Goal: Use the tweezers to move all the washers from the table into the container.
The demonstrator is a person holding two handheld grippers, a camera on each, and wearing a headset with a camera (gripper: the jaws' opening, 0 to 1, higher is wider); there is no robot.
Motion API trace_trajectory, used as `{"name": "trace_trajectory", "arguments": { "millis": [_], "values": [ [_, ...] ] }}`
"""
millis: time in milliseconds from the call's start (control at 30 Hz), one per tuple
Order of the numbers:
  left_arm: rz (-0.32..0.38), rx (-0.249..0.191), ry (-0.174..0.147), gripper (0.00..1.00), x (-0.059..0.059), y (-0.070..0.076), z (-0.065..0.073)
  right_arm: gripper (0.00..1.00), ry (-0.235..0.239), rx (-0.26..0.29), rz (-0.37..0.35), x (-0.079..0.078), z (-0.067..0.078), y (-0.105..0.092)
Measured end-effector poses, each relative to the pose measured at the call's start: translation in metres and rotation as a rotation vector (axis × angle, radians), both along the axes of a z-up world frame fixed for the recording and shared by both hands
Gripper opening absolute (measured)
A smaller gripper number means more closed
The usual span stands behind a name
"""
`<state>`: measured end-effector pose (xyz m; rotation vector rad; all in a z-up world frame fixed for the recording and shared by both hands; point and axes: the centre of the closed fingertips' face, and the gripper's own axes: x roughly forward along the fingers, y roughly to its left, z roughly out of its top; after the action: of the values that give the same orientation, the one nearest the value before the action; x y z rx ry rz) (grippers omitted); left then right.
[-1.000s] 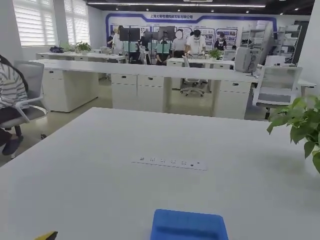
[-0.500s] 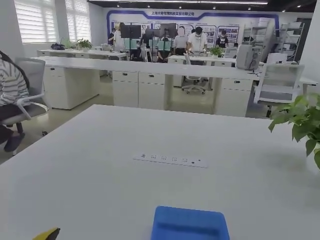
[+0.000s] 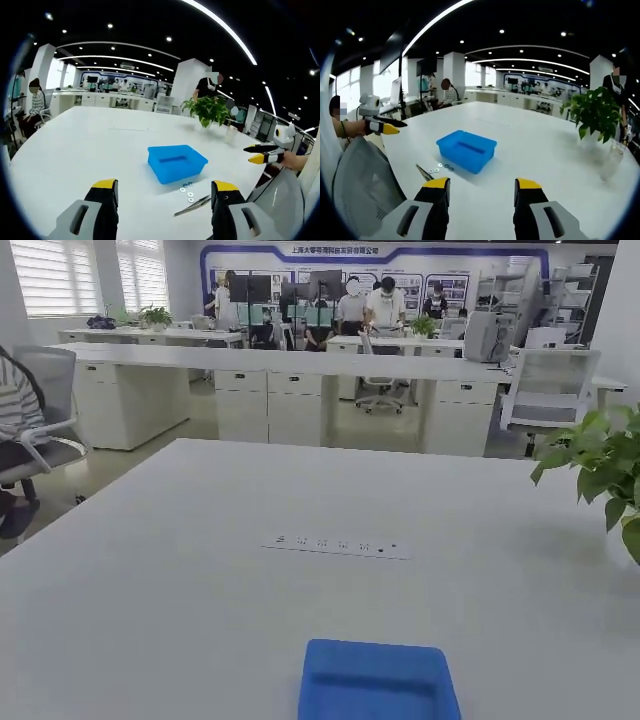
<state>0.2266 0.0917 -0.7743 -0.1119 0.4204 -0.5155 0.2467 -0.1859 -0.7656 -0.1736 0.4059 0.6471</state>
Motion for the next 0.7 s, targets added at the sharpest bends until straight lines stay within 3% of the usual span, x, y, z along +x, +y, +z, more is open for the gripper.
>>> {"name": "trace_trajectory", "arguments": {
  "millis": [67,100,200,267,400,467,500,567,700],
  "values": [
    [-0.032,0.048,0.038,0.7,-0.002,-0.002,-0.01,0.47,0.009,0.004,0.004,-0.001,-0.001,0.001],
    [-0.044,0.05,0.04,0.69,-0.002,-0.003,-0.011,0.47,0.01,0.005,0.004,-0.001,-0.001,0.001],
    [-0.13,0.035,0.092,0.65,-0.007,-0.014,-0.019,0.46,0.012,0.017,0.001,-0.002,0.0,0.001],
    [-0.179,0.056,0.132,0.61,-0.011,-0.017,-0.027,0.46,0.011,0.018,-0.003,-0.002,0.001,0.001],
    [-0.23,0.083,0.176,0.55,-0.012,-0.019,-0.039,0.46,0.011,0.015,-0.007,-0.002,0.001,0.001],
    [-0.243,0.063,0.212,0.53,-0.013,-0.02,-0.044,0.45,0.014,0.014,-0.007,-0.003,0.0,0.001],
    [-0.254,0.044,0.246,0.52,-0.014,-0.021,-0.047,0.45,0.016,0.013,-0.005,-0.003,0.0,0.001],
    [-0.257,0.058,0.235,0.49,-0.011,-0.02,-0.048,0.45,0.015,0.014,-0.004,-0.004,0.001,0.002],
    [-0.318,0.123,0.267,0.42,-0.016,-0.02,-0.058,0.44,0.017,0.005,0.0,-0.005,0.0,0.002]
  ]
}}
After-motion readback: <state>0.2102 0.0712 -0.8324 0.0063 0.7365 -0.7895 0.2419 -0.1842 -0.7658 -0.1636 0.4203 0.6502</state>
